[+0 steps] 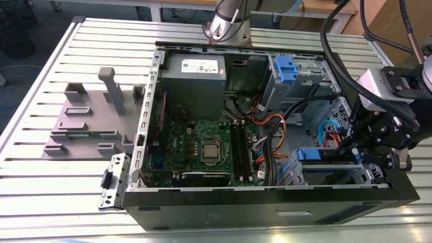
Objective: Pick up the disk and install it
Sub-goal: 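Insert the first disk wire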
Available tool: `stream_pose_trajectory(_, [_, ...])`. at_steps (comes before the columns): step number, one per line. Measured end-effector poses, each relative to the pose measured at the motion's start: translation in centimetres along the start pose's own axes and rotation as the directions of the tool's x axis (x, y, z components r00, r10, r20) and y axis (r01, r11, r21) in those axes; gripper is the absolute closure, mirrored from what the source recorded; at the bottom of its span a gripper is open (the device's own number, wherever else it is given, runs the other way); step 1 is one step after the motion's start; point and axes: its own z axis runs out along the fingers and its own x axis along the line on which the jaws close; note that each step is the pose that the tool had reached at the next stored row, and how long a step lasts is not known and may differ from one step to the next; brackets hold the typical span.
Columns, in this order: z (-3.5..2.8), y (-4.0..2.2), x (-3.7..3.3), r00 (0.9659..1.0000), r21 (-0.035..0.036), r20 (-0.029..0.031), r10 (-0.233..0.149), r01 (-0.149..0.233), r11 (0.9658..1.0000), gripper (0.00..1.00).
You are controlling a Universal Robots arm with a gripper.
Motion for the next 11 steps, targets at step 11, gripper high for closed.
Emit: stream_pose_trajectory(11, [0.25,-0.02,0.05,1.0000,0.0000,-0.0003,0.000,0.000,1.0000,0.81])
